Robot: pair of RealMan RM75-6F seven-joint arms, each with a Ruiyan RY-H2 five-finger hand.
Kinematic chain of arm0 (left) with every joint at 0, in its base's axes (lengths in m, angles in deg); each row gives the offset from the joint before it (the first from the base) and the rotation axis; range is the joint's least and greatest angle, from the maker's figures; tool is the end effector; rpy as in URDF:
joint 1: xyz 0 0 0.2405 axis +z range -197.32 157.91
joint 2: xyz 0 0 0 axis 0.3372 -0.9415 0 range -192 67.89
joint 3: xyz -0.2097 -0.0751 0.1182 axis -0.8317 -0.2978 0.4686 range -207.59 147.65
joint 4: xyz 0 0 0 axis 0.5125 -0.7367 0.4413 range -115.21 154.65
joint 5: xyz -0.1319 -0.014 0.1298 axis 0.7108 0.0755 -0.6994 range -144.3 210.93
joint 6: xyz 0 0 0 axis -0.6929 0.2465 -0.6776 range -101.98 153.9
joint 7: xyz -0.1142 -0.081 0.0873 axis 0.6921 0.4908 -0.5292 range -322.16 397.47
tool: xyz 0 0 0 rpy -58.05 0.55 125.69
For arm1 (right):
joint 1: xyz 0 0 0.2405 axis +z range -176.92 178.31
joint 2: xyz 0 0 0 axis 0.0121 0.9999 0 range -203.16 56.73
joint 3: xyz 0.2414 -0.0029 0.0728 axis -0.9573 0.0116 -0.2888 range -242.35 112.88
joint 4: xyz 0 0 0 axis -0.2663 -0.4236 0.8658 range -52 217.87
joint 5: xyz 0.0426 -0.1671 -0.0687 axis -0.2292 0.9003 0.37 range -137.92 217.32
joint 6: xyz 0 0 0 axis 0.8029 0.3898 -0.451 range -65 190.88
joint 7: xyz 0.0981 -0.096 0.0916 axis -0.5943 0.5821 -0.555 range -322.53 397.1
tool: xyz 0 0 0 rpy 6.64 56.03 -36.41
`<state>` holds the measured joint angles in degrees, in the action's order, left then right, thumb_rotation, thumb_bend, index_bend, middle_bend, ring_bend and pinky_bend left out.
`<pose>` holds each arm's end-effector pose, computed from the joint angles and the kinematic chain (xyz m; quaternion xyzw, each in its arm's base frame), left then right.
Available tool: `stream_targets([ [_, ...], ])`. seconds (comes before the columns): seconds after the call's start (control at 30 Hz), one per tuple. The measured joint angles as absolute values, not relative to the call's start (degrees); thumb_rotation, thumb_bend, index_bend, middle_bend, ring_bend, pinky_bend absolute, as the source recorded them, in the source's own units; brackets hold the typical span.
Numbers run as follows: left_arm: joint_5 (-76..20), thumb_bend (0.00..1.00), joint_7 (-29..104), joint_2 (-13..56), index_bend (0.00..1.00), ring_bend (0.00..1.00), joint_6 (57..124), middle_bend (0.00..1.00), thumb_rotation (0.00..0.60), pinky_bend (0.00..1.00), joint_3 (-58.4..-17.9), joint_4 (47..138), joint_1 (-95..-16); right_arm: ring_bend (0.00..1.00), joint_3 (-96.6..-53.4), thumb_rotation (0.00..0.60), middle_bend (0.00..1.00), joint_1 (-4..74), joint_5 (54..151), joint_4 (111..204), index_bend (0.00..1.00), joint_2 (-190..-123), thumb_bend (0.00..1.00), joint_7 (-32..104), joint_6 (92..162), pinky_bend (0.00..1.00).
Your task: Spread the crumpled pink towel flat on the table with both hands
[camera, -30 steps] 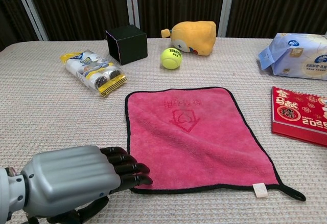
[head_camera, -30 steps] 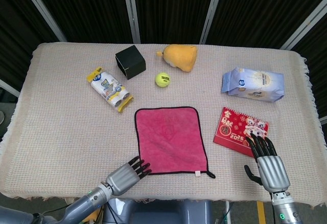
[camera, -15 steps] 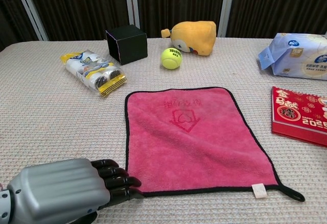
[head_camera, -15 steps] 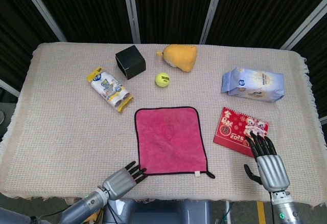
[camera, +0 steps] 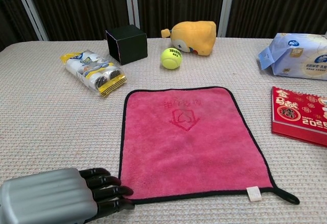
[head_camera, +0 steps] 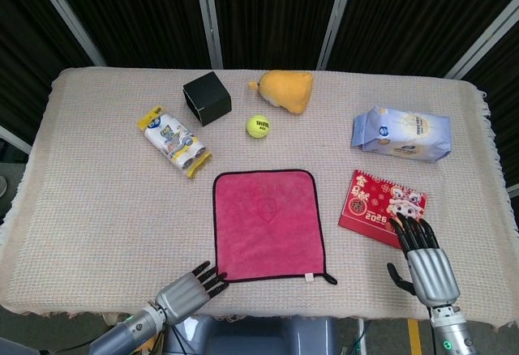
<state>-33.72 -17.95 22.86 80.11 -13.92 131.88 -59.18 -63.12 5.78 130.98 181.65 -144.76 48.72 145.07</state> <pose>-0.1442 0.1714 -0.0452 -0.9329 -0.2144 -0.1745 0.2308 -0.2572 -0.1810 0.1102 0.6465 -0.4058 0.3853 0.5186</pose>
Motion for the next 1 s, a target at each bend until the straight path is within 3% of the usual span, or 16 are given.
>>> stream_targets([
  [0.17,-35.1,0.74,-16.8,22.4,0.0,0.0,80.9,0.0,0.6,0.0,-13.5,131.9,-58.5,0.0,-63.4,0.6,0.0,5.9,130.8,181.8,0.0,-144.7,0.41,48.7,144.9,0.0],
  [0.23,-35.6,0.68,-16.1,22.1,0.0,0.0,81.4,0.0,0.6,0.0,-13.4,132.0,-58.1,0.0,-63.5,0.6,0.0,6.0,130.7,181.9,0.0,-144.6,0.41,48.7,144.8,0.0],
  [0.47,-37.6,0.11,-12.3,21.1,0.0,0.0,83.4,0.0,0.6,0.0,-14.0,130.9,-56.5,0.0,-63.4,0.6,0.0,6.0,130.7,181.7,0.0,-144.7,0.41,48.9,144.6,0.0],
  [0.53,-38.1,0.03,-11.2,21.1,0.0,0.0,84.0,0.0,0.6,0.0,-14.4,130.4,-56.0,0.0,-63.6,0.6,0.0,6.2,130.5,181.8,0.0,-144.6,0.42,49.1,144.4,0.0],
  [0.83,-43.5,0.0,-1.5,20.1,0.0,0.0,88.4,0.0,0.6,0.0,-15.1,128.8,-52.4,0.0,-63.8,0.6,0.0,6.4,130.1,182.0,0.0,-144.4,0.41,49.4,143.8,0.0],
  [1.0,-48.3,0.0,4.7,18.0,0.0,0.0,94.4,0.0,0.6,0.0,-14.8,127.6,-48.7,0.0,-63.6,0.6,0.0,6.5,130.3,181.8,0.0,-144.3,0.41,49.6,143.8,0.0],
])
